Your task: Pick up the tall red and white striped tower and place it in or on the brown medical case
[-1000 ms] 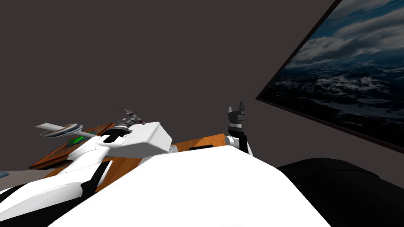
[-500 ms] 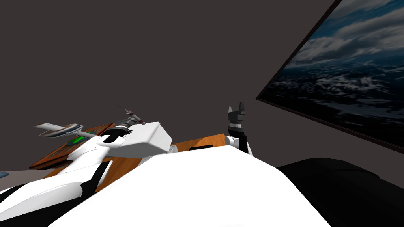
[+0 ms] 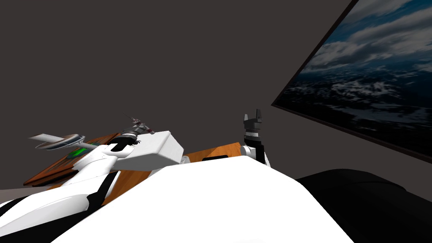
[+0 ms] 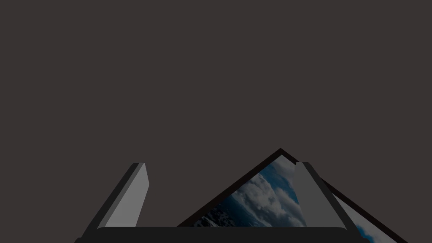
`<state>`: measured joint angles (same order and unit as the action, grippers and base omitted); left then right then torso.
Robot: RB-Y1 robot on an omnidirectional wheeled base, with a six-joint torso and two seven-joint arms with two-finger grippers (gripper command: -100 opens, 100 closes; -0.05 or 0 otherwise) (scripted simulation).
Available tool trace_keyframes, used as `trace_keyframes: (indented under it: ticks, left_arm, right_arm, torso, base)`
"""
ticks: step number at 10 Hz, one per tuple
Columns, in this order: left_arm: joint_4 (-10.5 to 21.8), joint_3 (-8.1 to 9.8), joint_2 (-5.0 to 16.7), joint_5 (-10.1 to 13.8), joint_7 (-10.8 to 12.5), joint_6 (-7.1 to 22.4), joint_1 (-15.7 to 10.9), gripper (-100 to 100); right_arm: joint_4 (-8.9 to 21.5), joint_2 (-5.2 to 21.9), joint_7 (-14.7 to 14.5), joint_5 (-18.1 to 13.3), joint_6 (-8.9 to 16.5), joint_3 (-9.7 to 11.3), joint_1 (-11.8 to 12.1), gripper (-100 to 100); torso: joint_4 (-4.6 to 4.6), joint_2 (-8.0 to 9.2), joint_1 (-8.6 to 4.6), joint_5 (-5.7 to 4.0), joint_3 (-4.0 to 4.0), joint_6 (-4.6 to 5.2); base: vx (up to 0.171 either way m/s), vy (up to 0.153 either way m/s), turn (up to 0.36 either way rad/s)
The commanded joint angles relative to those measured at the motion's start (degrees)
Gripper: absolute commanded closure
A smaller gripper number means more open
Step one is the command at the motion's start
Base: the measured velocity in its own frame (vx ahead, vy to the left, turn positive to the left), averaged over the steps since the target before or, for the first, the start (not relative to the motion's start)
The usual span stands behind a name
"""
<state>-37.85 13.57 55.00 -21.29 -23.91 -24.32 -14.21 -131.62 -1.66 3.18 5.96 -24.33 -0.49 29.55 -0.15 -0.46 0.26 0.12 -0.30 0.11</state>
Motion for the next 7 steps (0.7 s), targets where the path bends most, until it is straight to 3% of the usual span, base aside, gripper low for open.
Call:
trace_keyframes:
  ticks: [1,4,5,6,7]
  left_arm:
    - [0.0,0.00,0.0,0.0,0.0,0.0,0.0,100]
    - [0.0,0.01,0.0,0.0,0.0,0.0,0.0,100]
    - [0.0,0.01,0.0,0.0,0.0,0.0,0.0,0]
    - [0.0,0.01,0.0,0.0,0.0,0.0,0.0,100]
    - [0.0,0.01,0.0,0.0,0.0,0.0,0.0,0]
  right_arm:
    - [0.0,0.0,0.0,0.0,0.0,0.0,0.0,0]
    - [0.0,0.0,0.0,0.0,0.0,0.0,0.0,0]
    - [0.0,0.0,0.0,0.0,0.0,0.0,0.0,0]
    - [0.0,0.0,0.0,0.0,0.0,0.0,0.0,0]
    - [0.0,0.0,0.0,0.0,0.0,0.0,0.0,0]
  torso:
    - [0.00,0.00,0.00,0.00,0.00,0.00]
    - [-0.02,-0.04,-0.04,0.01,-0.03,0.02]
    - [-0.01,-0.03,-0.04,0.00,-0.02,0.02]
    - [-0.01,-0.03,-0.05,0.00,-0.02,0.02]
    - [-0.01,-0.03,-0.05,0.00,-0.02,0.02]
  base:
    - [0.000,0.000,0.000]
    - [0.000,0.000,0.000]
    - [0.000,0.000,0.000]
    - [0.000,0.000,0.000]
    - [0.000,0.000,0.000]
